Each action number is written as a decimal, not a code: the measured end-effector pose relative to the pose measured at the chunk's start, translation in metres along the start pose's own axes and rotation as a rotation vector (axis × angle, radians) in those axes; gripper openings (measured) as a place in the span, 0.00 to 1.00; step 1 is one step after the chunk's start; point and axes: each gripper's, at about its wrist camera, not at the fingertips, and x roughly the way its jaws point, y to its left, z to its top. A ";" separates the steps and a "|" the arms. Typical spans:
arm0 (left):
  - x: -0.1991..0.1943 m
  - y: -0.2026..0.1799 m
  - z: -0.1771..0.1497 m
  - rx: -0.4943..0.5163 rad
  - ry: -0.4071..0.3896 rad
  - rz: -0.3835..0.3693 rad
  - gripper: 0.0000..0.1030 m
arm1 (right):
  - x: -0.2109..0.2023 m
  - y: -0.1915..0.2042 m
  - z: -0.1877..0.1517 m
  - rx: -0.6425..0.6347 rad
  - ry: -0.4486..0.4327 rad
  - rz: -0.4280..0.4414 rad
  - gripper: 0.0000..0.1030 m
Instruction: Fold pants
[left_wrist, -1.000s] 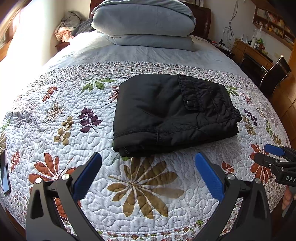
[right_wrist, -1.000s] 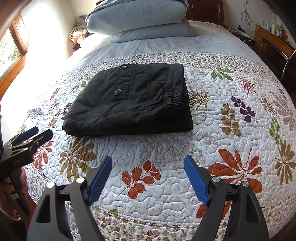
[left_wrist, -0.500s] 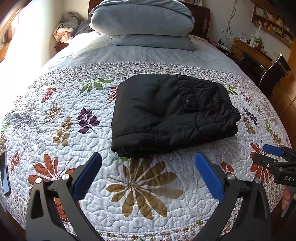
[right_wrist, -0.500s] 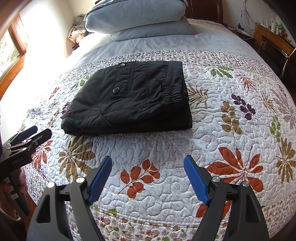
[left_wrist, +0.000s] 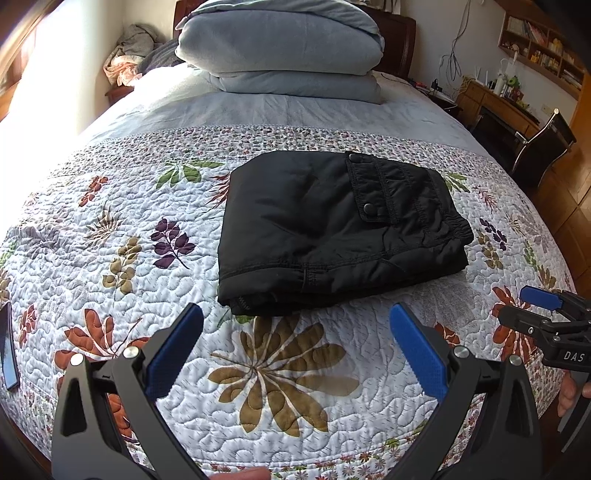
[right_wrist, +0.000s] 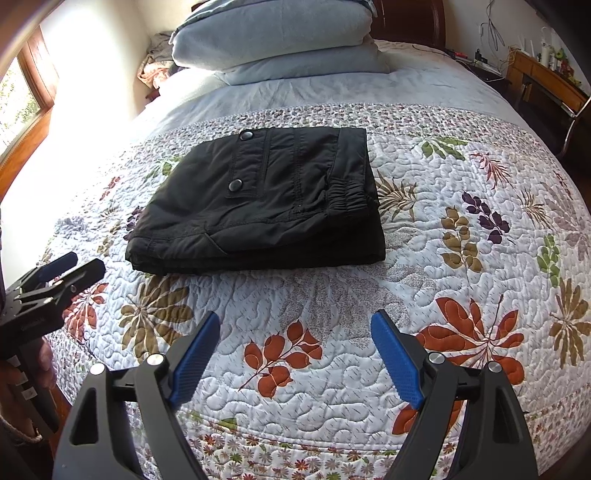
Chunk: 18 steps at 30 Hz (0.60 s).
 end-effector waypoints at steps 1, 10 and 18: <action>0.000 0.000 0.000 -0.001 0.000 0.001 0.97 | 0.000 0.000 0.000 0.000 0.000 0.000 0.82; -0.004 0.002 0.003 -0.003 -0.009 0.003 0.97 | -0.001 0.002 0.001 -0.004 0.000 0.001 0.82; -0.006 0.004 0.002 -0.010 -0.015 0.007 0.97 | 0.000 0.003 0.001 -0.005 0.005 0.001 0.83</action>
